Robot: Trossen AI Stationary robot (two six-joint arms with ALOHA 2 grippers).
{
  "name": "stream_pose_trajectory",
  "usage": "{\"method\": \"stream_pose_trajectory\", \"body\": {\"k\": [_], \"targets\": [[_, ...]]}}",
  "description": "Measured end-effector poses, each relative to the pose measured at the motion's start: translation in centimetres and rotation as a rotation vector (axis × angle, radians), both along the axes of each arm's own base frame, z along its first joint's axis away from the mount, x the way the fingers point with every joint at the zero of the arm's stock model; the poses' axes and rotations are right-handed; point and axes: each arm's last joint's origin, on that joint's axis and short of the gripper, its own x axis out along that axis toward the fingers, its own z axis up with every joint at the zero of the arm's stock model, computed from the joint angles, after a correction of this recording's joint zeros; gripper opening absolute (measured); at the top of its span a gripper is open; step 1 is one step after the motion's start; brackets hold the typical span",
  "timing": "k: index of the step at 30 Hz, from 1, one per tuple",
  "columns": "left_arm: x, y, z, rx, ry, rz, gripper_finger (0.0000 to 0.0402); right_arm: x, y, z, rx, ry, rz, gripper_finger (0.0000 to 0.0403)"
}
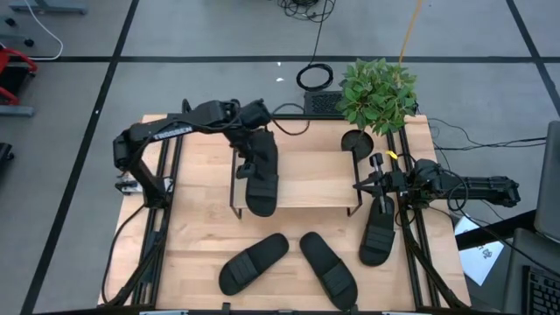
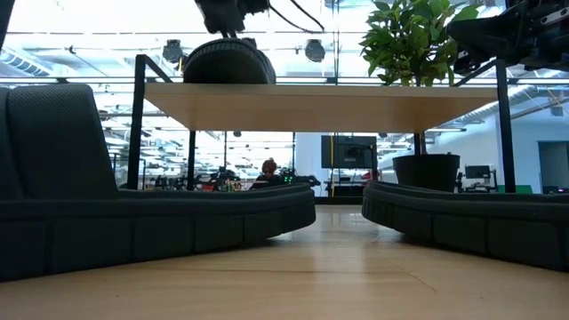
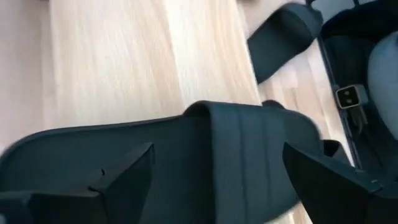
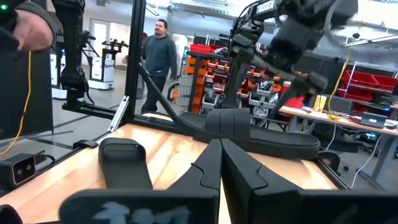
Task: Pick and place slides into the shelf
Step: Put the black slipper on the shelf
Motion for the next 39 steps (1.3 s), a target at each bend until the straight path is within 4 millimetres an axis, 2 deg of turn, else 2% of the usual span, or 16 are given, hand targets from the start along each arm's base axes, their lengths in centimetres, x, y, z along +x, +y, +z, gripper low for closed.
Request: {"method": "stream_pose_trajectory", "body": {"k": [3,6,10,14,18,20,22,27,30,35,39], "targets": [[-1.4,-0.9,1.7,0.029,-0.039,-0.01,0.0347,0.0,0.0,0.0,0.012,0.002,0.001,0.0],[-3.2,-2.8,3.4,0.085,-0.075,-0.078,0.0321,0.0,0.0,0.0,0.012,0.001,0.001,0.0],[-5.4,-6.0,5.3,0.154,-0.16,-0.189,0.0253,0.0,0.0,0.0,0.011,0.001,0.001,0.0],[-7.3,-9.1,5.6,0.213,-0.275,-0.313,0.016,0.0,0.0,0.0,-0.008,-0.003,-0.001,0.0],[-9.1,-11.3,4.1,0.322,-0.412,-0.392,0.0066,0.0,0.0,0.0,-0.019,-0.003,-0.003,0.0],[-10.2,-11.6,2.9,0.365,-0.495,-0.418,0.0029,0.0,0.0,0.0,-0.02,-0.004,-0.003,0.0],[-10.9,-11.1,1.7,0.402,-0.59,-0.406,0.0008,0.0,0.0,0.0,-0.02,-0.004,-0.003,0.0],[-12.0,-8.0,-1.0,0.457,-0.79,-0.174,0.0015,0.0,0.0,0.1,-0.021,-0.01,-0.004,0.0],[-13.4,-6.9,-2.1,0.435,-0.878,-0.042,0.0004,0.0,0.0,0.2,-0.019,-0.026,-0.003,0.0],[-16.5,-7.2,-4.4,0.395,-0.949,0.015,0.0001,-0.1,0.0,0.4,0.026,-0.034,0.003,0.0],[-18.0,-8.1,-6.6,0.381,-0.997,-0.012,0.0,-0.1,0.0,0.4,0.041,-0.031,0.006,0.0]]}}
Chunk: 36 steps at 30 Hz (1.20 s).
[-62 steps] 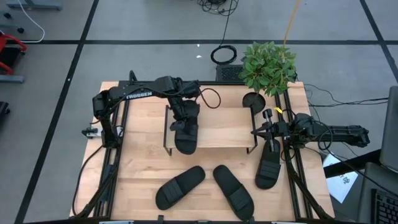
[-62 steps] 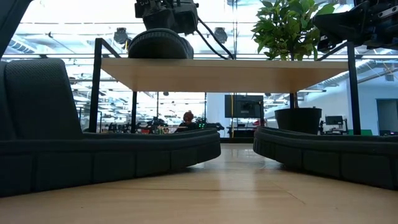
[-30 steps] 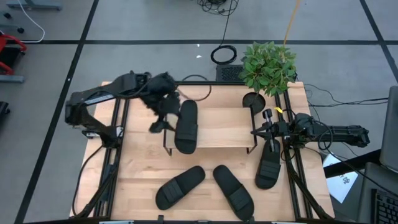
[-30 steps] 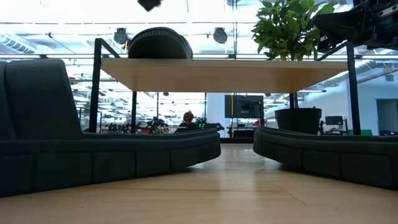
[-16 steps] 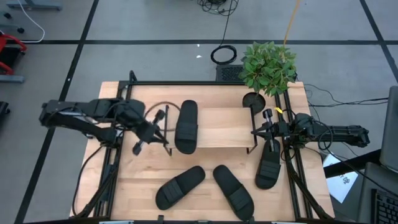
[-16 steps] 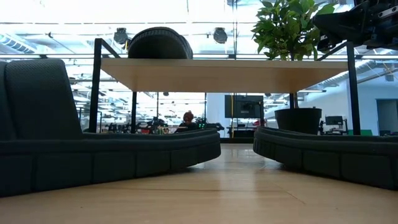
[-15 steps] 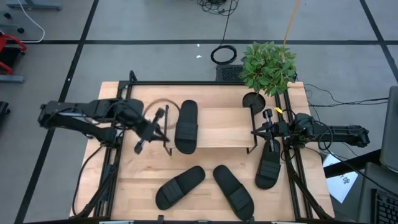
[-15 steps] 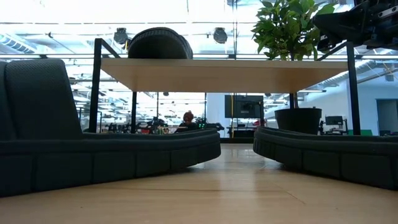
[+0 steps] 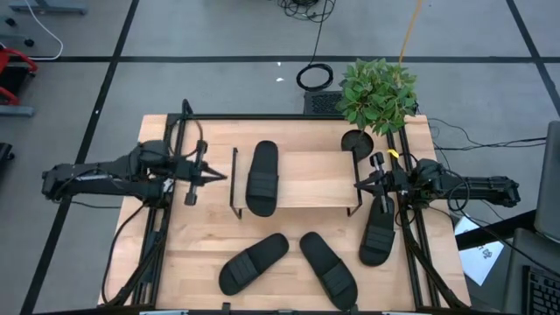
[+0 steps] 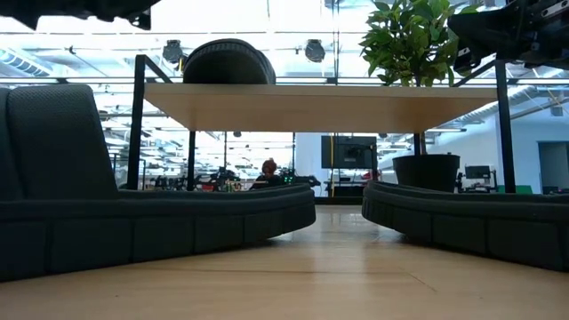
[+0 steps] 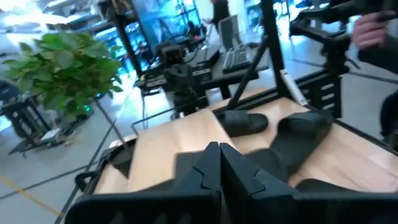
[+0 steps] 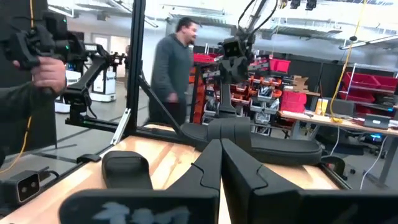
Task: Pick and place slides into the shelf
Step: Put the black slipper on the shelf
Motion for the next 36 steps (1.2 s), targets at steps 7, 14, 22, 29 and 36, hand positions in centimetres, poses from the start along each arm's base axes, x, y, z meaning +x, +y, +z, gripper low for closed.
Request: {"method": "stream_pose_trajectory", "body": {"k": [7,14,22,29,36], "targets": [[-0.7,-0.9,-3.1,-0.083,-0.3,-0.061,0.0,0.0,0.0,0.3,-0.034,-0.031,-0.005,0.0],[-0.8,-1.3,-7.2,-0.102,-0.246,-0.067,0.0,-0.1,0.3,0.2,-0.05,-0.028,0.091,0.0],[-1.1,-1.5,-8.6,-0.107,-0.232,-0.075,0.0001,-0.2,0.3,0.3,0.011,-0.026,0.107,0.0],[-1.0,-1.5,-9.4,-0.111,-0.156,-0.071,0.0001,-1.9,0.2,3.6,0.109,0.162,0.051,0.0],[-0.9,-1.5,-9.6,-0.108,-0.136,-0.071,0.0002,-4.6,0.2,8.7,0.247,0.338,-0.014,0.0]]}}
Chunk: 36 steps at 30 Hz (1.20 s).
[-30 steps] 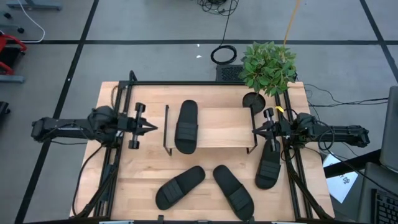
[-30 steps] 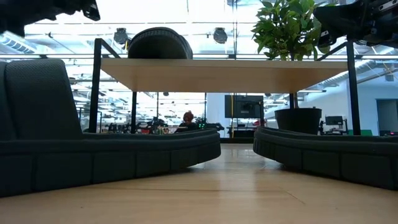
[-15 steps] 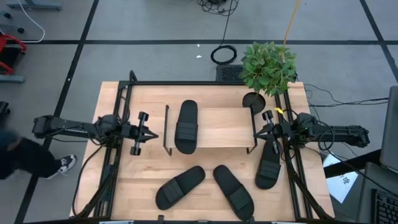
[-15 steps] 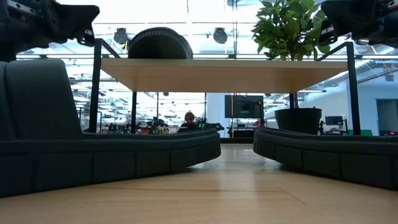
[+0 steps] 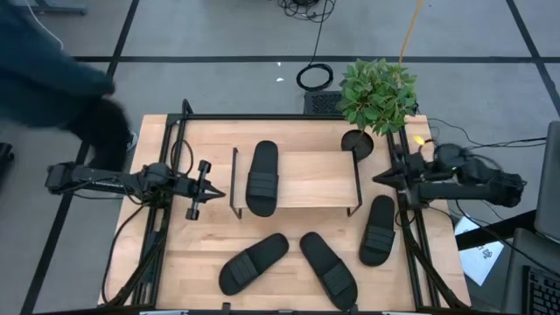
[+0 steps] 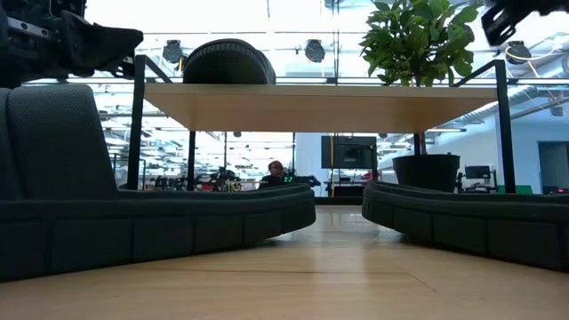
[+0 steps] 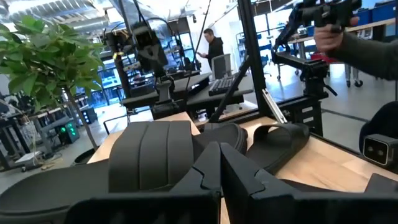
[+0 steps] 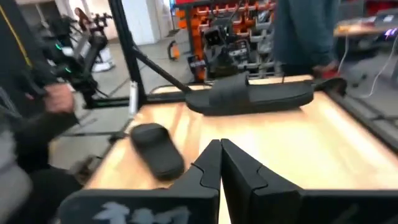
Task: Pick and place slides into the shelf
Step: Put the black slipper on the shelf
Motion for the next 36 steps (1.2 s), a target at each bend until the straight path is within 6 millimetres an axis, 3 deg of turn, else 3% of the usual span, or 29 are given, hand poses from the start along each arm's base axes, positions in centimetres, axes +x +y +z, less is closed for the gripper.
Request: {"method": "stream_pose_trajectory", "body": {"k": [7,11,16,25,36], "targets": [[0.0,0.0,0.0,0.0,0.001,0.0,0.0004,-1.6,0.3,1.5,0.147,0.203,0.029,0.0026],[0.0,0.0,0.0,-0.004,0.003,0.0,0.0005,-1.0,0.5,0.0,0.327,0.395,0.053,0.007],[0.0,0.0,0.0,-0.005,0.006,-0.001,0.0005,0.3,0.5,-2.8,0.401,0.623,0.031,0.0152],[0.0,0.0,-0.3,-0.013,0.037,-0.002,0.0005,0.8,0.6,-5.5,0.528,0.788,-0.002,0.0276],[0.1,0.0,-0.4,-0.011,0.045,-0.001,0.0005,1.9,0.9,-10.5,0.655,0.891,0.104,0.0288]]}}
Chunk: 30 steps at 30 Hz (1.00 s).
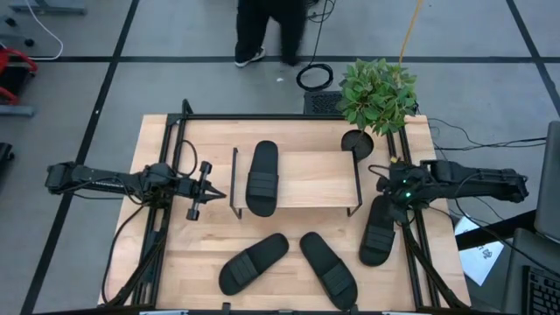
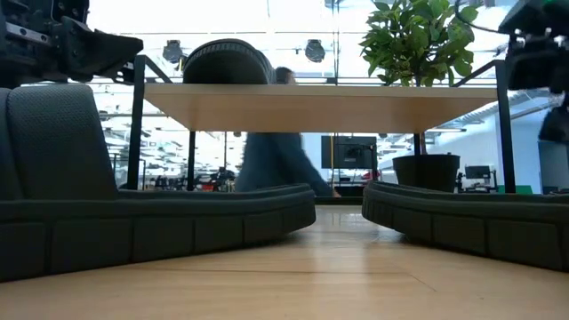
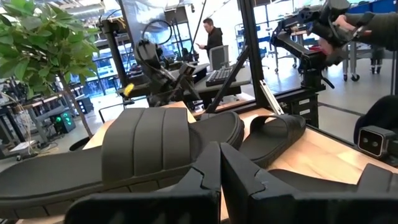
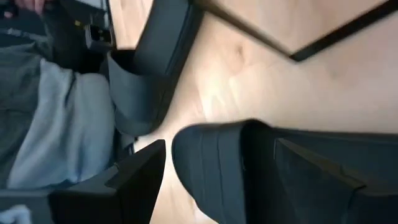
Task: Pick and place slides into the shelf
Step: Put the black slipper on the shelf
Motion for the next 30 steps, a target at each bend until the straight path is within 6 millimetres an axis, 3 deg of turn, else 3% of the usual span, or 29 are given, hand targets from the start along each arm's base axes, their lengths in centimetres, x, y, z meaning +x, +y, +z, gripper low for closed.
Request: {"method": "stream_pose_trajectory", "body": {"k": [11,17,30], "targets": [[0.0,0.0,-0.1,0.0,0.012,0.0,0.0005,-0.2,0.6,-4.7,0.168,0.135,0.061,0.0286],[0.0,0.0,-0.1,0.0,0.012,0.0,0.0005,0.4,1.2,-4.7,0.16,0.073,0.101,0.0286],[0.0,0.0,-0.1,-0.001,0.012,0.0,0.0005,0.4,2.6,-5.0,0.078,0.146,0.096,0.0286]]}}
